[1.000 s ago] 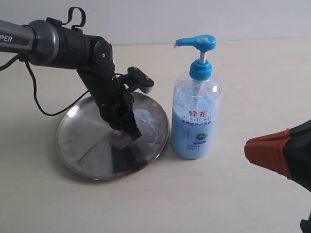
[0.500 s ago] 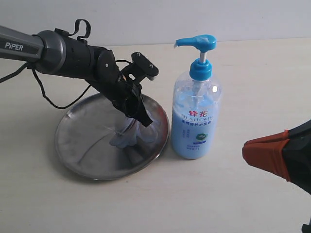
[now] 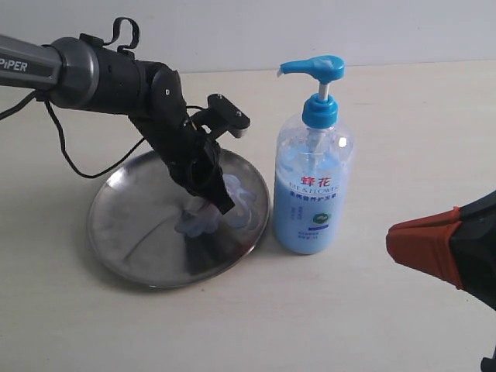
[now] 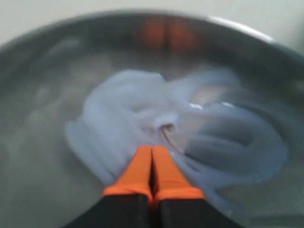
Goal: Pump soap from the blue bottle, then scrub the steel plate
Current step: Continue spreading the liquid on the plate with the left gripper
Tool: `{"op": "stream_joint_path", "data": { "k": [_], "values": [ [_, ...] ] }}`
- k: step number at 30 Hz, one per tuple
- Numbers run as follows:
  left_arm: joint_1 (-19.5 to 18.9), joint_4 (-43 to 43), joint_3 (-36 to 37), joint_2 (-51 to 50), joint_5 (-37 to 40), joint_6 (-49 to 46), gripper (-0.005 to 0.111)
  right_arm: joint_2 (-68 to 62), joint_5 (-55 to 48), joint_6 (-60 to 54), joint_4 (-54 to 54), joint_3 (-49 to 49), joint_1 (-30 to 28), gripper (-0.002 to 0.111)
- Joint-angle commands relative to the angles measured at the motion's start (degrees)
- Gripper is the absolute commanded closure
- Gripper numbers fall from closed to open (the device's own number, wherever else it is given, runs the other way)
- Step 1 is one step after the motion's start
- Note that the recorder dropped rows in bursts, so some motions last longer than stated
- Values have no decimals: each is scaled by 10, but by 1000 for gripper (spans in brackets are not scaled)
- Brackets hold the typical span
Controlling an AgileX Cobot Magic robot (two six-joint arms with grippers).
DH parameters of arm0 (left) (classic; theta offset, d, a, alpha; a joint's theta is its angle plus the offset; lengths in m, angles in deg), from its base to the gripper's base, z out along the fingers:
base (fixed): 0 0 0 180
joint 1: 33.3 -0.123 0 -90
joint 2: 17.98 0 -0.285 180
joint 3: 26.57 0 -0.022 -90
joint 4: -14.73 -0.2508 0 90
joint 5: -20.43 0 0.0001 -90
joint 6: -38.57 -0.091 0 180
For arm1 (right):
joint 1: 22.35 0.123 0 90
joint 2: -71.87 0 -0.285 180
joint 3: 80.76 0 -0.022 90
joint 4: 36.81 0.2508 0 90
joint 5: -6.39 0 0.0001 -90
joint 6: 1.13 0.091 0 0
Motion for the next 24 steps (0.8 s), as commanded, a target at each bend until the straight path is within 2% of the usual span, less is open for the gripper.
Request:
{"op": "stream_joint_path", "data": {
  "k": [1,6,13,18,24],
  "values": [
    [1,-8,17,-25,138,9,107,4,8,-4,0,0,-1,108],
    [1,-8,17,-25,199,24,107,4,5,-4,0,0,-1,108],
    [1,3,17,-25,200,32,107,4,2,-4,0,0,-1,108],
    [1,3,17,-25,159,32,107,4,1,-4,0,0,-1,108],
    [1,3,17,-25,70,32,107,4,1,-4,2,0,-1,108]
  ]
}}
